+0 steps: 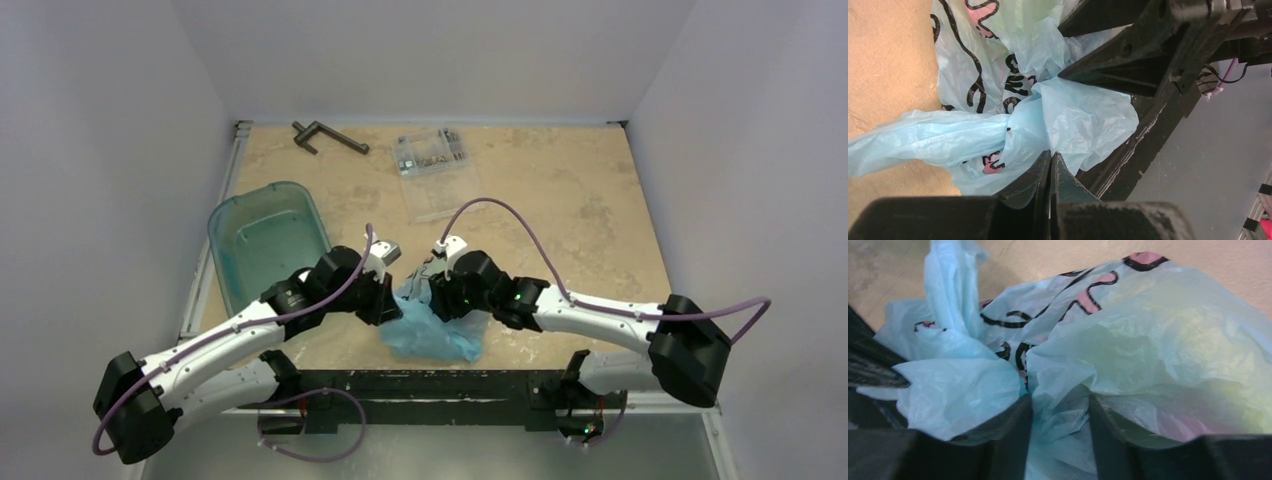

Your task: Take the fake fruits out of the plastic bag

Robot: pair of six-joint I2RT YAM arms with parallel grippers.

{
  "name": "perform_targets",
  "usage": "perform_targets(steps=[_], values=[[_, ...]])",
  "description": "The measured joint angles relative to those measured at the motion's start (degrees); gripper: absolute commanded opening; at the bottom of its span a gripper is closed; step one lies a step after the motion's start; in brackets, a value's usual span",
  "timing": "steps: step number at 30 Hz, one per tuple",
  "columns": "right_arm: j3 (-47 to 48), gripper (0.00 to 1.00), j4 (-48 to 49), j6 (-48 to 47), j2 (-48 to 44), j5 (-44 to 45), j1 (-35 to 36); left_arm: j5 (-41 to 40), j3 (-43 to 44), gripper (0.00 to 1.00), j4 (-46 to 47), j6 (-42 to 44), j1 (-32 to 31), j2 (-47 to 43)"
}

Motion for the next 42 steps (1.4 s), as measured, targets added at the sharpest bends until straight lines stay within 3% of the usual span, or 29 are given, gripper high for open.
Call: perform_targets(steps=[4,11,14,16,18,23,24,25,26,28,32,36,41,42], values=[[-2.0,0.0,2.7,3.8,-0.4,7.3,0.5,-1.2,-0.2,0.0,0.1,-0.4,0.0,-1.0],[-3.4,0.0,6.3,13.5,-4.0,22.4,0.6,-2.6,0.0,0.0,1.1,-0.1,0.0,-1.5],[-3.2,0.0,7.3,14.9,-6.1,27.6,0.6,-3.9,1.9,0.31,-0.6,1.2,0.0,-1.9],[-3.1,0.0,8.1,14.5,-7.6,29.9,0.5,-4.6,3.9,0.47,-2.3,2.5,0.0,-2.4],[-3.1,0.0,9.4,13.5,-8.7,31.2,0.2,-4.8,7.2,0.54,-4.7,3.8,0.0,-2.6],[-3.0,0.0,11.3,11.2,-9.3,30.6,-0.1,-5.0,18.7,0.62,-8.8,6.0,0.0,0.9],[-3.0,0.0,11.4,10.9,-9.5,30.2,-0.1,-5.1,20.7,0.68,-9.1,6.4,0.0,2.0],[-3.0,0.0,11.5,10.8,-9.8,29.7,-0.1,-5.2,23.5,0.84,-9.6,7.0,0.0,4.0],[-3.0,0.0,11.5,10.6,-10.2,29.3,-0.1,-5.3,25.4,0.93,-9.9,7.5,0.0,5.6],[-3.0,0.0,11.5,10.4,-11.1,28.7,-0.1,-5.5,29.6,0.96,-11.0,9.0,0.0,9.7],[-3.2,0.0,11.5,10.0,-13.0,27.8,-0.1,-6.6,32.7,0.89,-11.7,11.0,0.0,17.0],[-3.6,0.0,11.5,10.0,-14.8,27.9,-0.1,-7.0,32.2,0.7,-12.4,11.6,0.0,22.2],[-4.1,0.0,11.1,10.5,-15.1,28.7,-0.1,-9.0,26.6,0.21,-11.6,10.8,0.0,22.6],[-4.2,0.0,10.7,10.9,-15.1,29.5,0.0,-9.6,25.2,0.15,-11.2,10.4,0.0,22.4]])
